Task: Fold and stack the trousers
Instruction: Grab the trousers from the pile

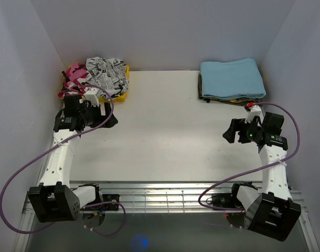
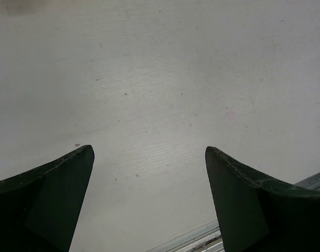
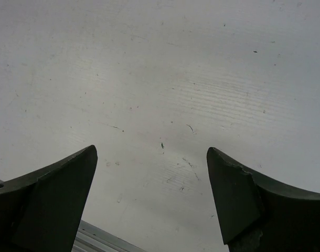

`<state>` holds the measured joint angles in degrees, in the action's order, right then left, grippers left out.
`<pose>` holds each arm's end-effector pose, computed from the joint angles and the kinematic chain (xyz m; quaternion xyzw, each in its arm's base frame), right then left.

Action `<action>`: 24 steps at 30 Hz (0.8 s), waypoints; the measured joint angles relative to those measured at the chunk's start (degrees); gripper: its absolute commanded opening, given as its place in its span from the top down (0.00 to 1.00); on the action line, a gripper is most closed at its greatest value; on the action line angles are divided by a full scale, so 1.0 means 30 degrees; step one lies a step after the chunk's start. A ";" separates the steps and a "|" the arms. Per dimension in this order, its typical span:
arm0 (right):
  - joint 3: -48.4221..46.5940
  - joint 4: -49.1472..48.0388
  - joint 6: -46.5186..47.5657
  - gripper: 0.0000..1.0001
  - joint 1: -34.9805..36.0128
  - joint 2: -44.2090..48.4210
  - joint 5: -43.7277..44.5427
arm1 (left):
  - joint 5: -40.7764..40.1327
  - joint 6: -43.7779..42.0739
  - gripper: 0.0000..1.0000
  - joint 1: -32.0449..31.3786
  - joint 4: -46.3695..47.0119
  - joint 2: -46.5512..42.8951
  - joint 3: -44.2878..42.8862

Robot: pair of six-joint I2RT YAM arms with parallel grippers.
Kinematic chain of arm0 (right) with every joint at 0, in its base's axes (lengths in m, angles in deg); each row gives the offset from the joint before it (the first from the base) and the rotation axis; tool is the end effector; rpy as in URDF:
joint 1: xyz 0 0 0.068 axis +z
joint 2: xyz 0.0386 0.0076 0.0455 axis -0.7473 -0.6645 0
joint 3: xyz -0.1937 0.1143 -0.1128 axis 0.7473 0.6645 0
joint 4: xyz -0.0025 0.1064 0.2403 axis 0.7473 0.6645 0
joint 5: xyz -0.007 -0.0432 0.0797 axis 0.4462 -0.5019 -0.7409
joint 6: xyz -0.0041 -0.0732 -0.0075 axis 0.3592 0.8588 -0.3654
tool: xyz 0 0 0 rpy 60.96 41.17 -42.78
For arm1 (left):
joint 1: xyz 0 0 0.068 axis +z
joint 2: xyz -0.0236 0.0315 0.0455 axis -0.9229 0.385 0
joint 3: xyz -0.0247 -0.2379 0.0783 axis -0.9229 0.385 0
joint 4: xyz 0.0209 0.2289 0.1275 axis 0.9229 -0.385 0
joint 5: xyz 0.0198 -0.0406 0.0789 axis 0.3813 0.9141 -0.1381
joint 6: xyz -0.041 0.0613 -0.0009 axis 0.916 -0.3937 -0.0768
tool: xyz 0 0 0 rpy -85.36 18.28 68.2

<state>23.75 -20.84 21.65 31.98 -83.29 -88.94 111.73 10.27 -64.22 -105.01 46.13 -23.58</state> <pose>0.2273 -0.0329 0.2324 -0.0883 0.8872 0.1460 0.4287 0.2608 -0.0129 0.2743 0.0619 0.9034 -0.1991 0.3746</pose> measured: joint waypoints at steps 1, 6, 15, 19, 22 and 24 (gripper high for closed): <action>-0.0044 0.0015 -0.0007 0.10 0.0000 0.0000 -0.0029 | -0.0328 0.0058 0.02 -0.0007 -0.0095 0.0328 -0.0474; -0.0576 0.0000 -0.0029 0.10 0.0000 -0.0248 -0.0255 | -0.2441 0.0430 0.02 -0.0015 -0.0051 0.4401 -0.6747; -0.0765 -0.0007 -0.0153 0.10 0.0000 -0.0787 -0.0306 | -0.5297 0.3067 0.02 0.0204 0.0962 1.2983 -1.7296; -0.0758 0.0000 -0.0153 0.10 0.0000 -0.1027 -0.0299 | -0.5829 0.3912 0.02 0.0219 0.1137 1.5606 -1.8382; -0.0765 0.0000 -0.0160 0.10 0.0000 -0.1304 -0.0299 | -0.6309 0.4364 0.02 0.0226 0.1581 1.7056 -1.8243; -0.0765 -0.0007 -0.0160 0.10 0.0000 -0.1428 -0.0299 | -0.6608 0.4495 0.02 0.0226 0.2368 1.7529 -1.7668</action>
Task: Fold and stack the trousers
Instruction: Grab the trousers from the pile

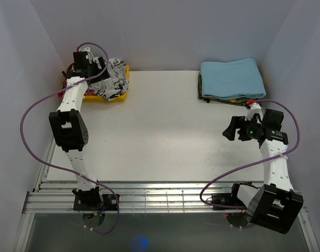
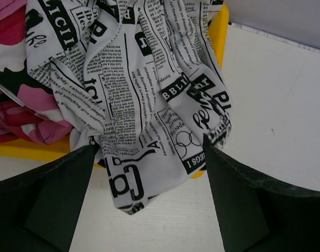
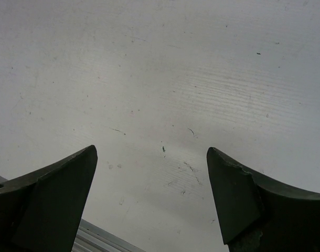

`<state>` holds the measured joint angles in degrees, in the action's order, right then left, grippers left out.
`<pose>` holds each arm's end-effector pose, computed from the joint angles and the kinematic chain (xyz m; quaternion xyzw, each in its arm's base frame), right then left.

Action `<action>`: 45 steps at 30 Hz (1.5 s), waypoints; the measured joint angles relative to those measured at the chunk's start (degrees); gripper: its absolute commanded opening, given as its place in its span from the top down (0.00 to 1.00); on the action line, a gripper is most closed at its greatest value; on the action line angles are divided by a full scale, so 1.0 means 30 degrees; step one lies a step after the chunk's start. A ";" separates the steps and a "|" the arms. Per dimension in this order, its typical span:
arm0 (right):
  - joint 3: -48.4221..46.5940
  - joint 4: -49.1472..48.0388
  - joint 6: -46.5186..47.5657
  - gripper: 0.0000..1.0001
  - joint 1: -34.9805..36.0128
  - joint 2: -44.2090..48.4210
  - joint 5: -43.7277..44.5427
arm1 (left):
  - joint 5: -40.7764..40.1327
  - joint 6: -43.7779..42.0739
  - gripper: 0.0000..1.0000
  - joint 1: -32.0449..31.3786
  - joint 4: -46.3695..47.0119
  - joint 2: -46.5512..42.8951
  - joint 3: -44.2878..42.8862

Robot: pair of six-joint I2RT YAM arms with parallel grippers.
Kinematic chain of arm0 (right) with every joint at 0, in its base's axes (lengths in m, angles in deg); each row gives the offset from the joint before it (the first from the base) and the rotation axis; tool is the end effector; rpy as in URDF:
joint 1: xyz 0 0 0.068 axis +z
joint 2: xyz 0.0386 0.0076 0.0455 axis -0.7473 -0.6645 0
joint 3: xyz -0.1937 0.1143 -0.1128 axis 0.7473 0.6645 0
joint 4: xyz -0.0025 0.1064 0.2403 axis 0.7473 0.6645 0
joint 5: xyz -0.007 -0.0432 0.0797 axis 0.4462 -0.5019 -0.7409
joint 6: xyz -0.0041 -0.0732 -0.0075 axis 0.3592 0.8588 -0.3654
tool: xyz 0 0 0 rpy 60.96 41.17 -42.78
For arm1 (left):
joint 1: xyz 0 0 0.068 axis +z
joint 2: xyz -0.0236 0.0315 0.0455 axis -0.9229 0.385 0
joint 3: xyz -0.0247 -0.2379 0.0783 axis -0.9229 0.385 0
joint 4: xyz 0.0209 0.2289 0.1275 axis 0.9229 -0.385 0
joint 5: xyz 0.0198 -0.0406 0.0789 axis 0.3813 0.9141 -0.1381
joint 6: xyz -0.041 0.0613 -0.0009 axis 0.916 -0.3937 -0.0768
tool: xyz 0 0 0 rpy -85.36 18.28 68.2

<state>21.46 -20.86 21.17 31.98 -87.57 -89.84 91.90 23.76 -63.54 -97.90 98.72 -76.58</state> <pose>0.2389 -0.0355 0.2306 -0.0829 0.8918 0.1605 0.4148 0.4892 0.0259 0.2802 -0.1102 0.8909 -0.0861 0.4322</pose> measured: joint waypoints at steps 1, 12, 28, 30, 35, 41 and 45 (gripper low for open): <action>0.0007 0.0007 -0.0007 0.10 0.0000 -0.0051 0.0007 | -0.0109 0.0029 0.02 0.0000 0.0641 0.0058 0.0495; 0.0000 0.0000 -0.0342 0.10 0.0000 -0.1209 0.0153 | -0.1435 -0.0335 0.02 0.0000 0.7329 0.3410 -0.0357; 0.0000 -0.0153 -0.0714 0.10 0.0000 -0.1698 0.1523 | -0.1486 -0.1107 0.58 0.0051 1.2852 1.0724 -0.5552; 0.0000 -0.0146 -0.0714 0.10 0.0000 -0.1690 0.1545 | -0.0801 -0.1042 0.77 0.0073 1.2961 1.0819 -0.5646; 0.0000 -0.0146 -0.0707 0.10 0.0000 -0.1676 0.1508 | 0.1683 -0.0117 1.00 0.0153 1.2983 1.0666 -0.6856; -0.0270 -0.0095 -0.0648 0.10 0.0000 -0.1559 0.0976 | 0.4466 0.1610 1.00 0.0153 1.2713 0.7337 -0.6047; -0.1115 -0.0044 -0.0466 0.10 0.0000 -0.1384 0.0481 | 0.6135 0.2718 1.00 0.0168 1.2553 0.2878 -0.4962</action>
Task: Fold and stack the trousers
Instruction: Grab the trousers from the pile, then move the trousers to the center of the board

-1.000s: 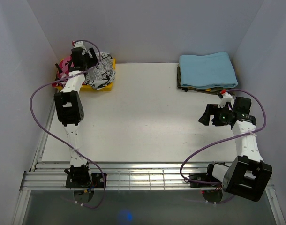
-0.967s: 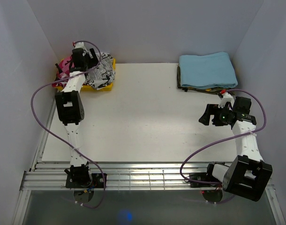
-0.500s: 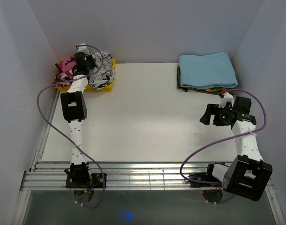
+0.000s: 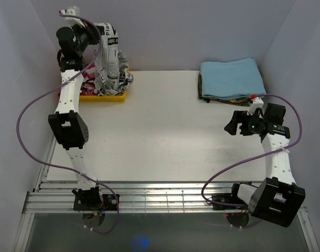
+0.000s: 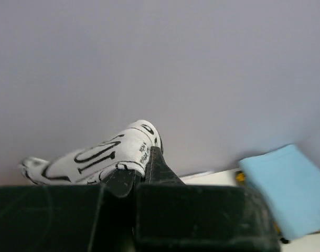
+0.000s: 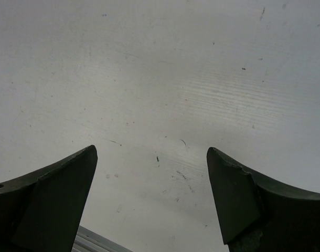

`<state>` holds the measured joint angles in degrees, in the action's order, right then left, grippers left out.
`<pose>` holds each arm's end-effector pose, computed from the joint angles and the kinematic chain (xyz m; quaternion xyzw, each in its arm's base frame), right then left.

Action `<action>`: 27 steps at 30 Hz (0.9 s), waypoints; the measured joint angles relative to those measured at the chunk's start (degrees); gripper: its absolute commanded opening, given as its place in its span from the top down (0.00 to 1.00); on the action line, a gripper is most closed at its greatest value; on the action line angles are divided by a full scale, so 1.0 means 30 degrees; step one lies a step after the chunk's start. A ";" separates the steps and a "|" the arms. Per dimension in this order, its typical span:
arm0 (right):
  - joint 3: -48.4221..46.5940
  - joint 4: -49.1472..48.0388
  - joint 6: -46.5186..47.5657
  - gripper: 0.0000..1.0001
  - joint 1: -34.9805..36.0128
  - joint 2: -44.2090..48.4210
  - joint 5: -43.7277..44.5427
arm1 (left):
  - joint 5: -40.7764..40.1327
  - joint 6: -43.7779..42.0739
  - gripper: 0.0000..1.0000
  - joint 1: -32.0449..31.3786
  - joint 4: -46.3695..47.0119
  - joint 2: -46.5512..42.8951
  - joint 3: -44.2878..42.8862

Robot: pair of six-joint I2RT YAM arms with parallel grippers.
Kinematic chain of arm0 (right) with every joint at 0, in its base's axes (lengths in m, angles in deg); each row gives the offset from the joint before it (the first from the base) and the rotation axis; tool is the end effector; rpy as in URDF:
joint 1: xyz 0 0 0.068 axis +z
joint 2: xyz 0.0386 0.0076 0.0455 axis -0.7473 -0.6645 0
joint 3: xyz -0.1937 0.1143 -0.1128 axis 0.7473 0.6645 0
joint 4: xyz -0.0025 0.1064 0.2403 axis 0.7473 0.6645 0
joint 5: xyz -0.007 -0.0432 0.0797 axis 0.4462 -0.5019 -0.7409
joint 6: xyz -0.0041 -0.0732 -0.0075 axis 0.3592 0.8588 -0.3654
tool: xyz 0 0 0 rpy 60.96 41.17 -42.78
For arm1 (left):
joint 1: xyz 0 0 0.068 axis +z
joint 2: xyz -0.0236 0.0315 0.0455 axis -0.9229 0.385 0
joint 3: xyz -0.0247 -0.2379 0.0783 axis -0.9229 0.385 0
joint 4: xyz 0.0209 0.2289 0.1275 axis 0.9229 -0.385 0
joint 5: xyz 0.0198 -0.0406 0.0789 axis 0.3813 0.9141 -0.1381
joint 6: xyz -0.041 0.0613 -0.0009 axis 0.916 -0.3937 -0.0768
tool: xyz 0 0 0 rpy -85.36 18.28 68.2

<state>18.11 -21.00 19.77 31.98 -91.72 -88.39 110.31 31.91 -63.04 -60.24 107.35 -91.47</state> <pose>0.2529 -0.0410 0.2337 -0.0658 0.8978 0.1561 0.4064 0.5386 0.0148 0.3848 0.0089 0.6730 -0.2505 0.6959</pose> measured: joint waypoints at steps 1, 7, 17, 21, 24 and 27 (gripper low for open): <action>-0.0233 -0.0015 0.0044 0.10 0.0000 0.0036 -0.0102 | 0.0481 0.0306 1.00 0.0000 -0.0066 -0.1202 0.0044; -0.1661 -0.0015 0.0277 0.10 0.0000 0.0284 -0.0758 | 0.2754 0.2404 1.00 -0.0015 0.0401 -0.6572 -0.0758; -0.1967 -0.0117 0.0379 0.10 0.0000 0.0743 -0.3519 | 0.5566 0.6543 1.00 -0.0328 0.1931 -1.0673 -0.0801; -0.2127 0.0321 0.1115 0.10 0.0000 0.0860 -0.5180 | 0.5894 0.6732 1.00 -0.1537 0.2208 -1.2794 0.3920; -0.2623 0.1319 0.2164 0.10 0.0000 0.0867 -0.6360 | 0.5858 0.6011 1.00 -0.3621 0.2193 -1.4309 0.8786; -0.3126 0.2514 0.3359 0.10 0.0007 0.0925 -0.7431 | 0.5501 0.5100 1.00 -0.5850 0.1858 -1.4608 1.2641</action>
<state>8.74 -13.46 29.84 32.00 -88.95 -110.69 126.81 47.21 -80.59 -54.67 63.53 -53.55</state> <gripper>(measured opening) 0.903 0.065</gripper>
